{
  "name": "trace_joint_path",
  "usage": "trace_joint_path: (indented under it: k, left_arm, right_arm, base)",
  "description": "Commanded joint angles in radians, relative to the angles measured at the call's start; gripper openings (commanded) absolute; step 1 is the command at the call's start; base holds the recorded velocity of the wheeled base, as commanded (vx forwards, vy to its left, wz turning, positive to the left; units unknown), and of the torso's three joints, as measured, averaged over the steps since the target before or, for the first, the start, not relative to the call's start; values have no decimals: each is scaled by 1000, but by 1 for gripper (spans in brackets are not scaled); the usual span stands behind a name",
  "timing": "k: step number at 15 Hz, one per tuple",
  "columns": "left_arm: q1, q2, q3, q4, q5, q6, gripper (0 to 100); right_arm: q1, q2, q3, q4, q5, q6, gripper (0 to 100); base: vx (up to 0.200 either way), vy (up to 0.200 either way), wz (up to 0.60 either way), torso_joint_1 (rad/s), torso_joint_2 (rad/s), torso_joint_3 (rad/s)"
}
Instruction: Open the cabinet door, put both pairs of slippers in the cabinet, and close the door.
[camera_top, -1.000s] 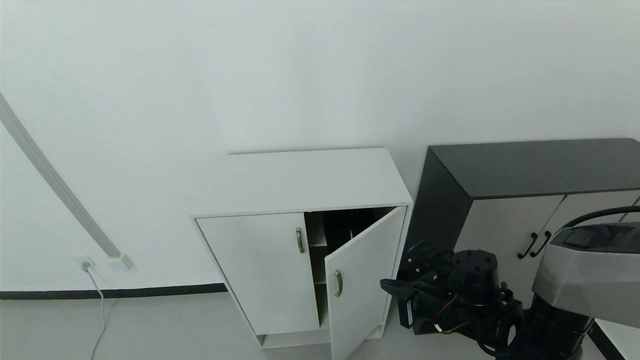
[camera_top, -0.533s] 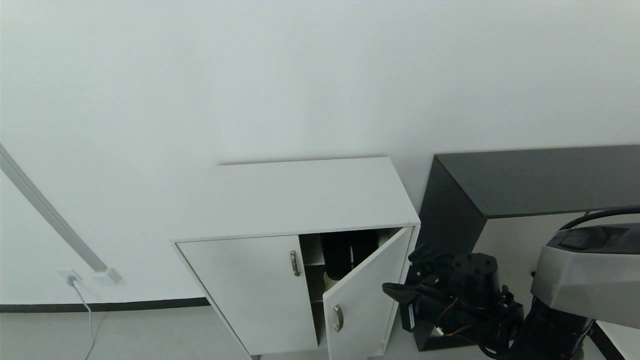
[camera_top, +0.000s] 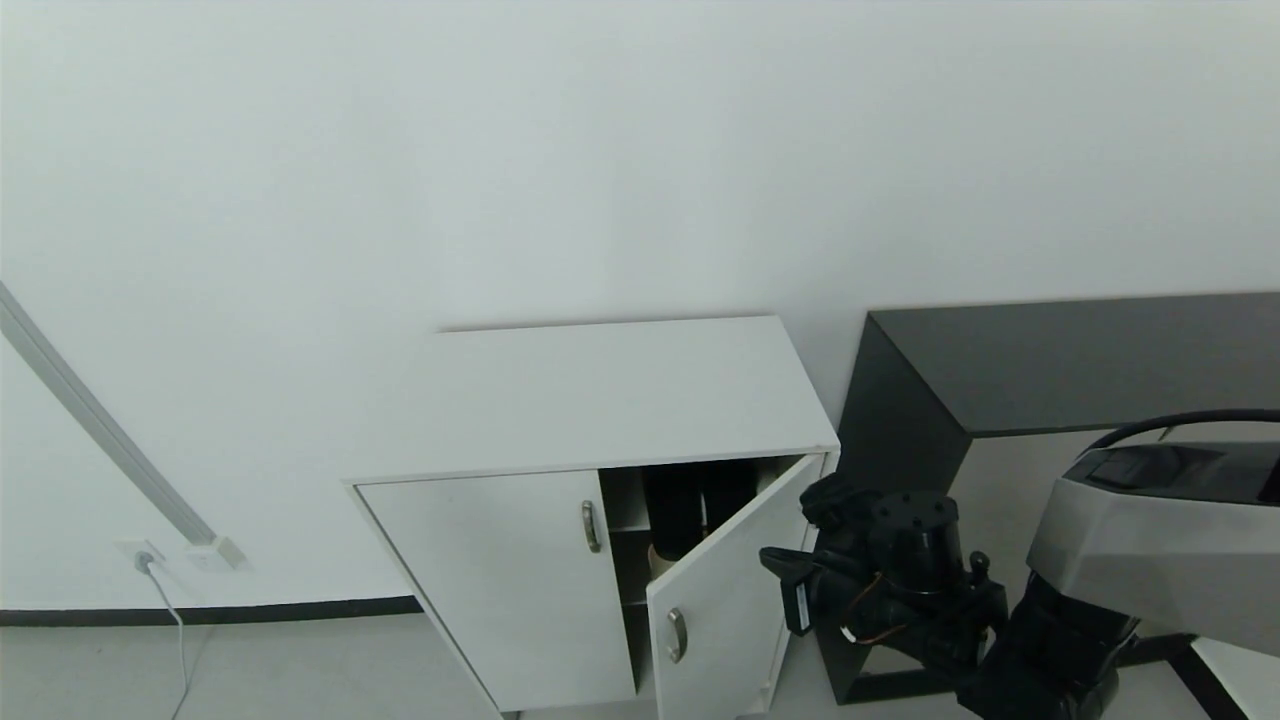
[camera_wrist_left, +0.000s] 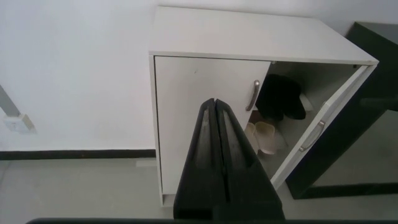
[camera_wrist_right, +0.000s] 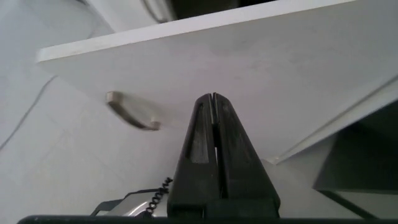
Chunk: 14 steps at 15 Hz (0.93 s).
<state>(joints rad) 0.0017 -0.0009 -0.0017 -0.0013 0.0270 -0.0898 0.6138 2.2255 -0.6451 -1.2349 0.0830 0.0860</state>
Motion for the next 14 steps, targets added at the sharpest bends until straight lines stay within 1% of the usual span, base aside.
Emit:
trace_joint_path:
  k: [1,3,8,10,12,14]
  left_arm:
    - [0,1,0,0,1,-1,0]
    - [0,1,0,0,1,-1,0]
    - [0,1,-1,0,1,1,0]
    - [0,1,0,0,1,1,0]
    - [0,1,0,0,1,-1,0]
    - [0,1,0,0,1,1,0]
  right_arm:
    - [6,17,-73,49,-25,-2,0]
    - [14,23,-119,114,-72,-5,0]
    - [21,72,-220,172,-172,-9,0]
    - [23,95,-260,186,-203,-14,0]
    - [23,111,-307,229,-235,-15,0]
    - [23,120,-352,273,-239,-22,0]
  base:
    - [0,0,0,0,0,0]
    - [0,0,0,0,0,0]
    - [0,0,0,0,0,0]
    - [0,0,0,0,0,0]
    - [0,0,0,0,0,0]
    - [0,0,0,0,0,0]
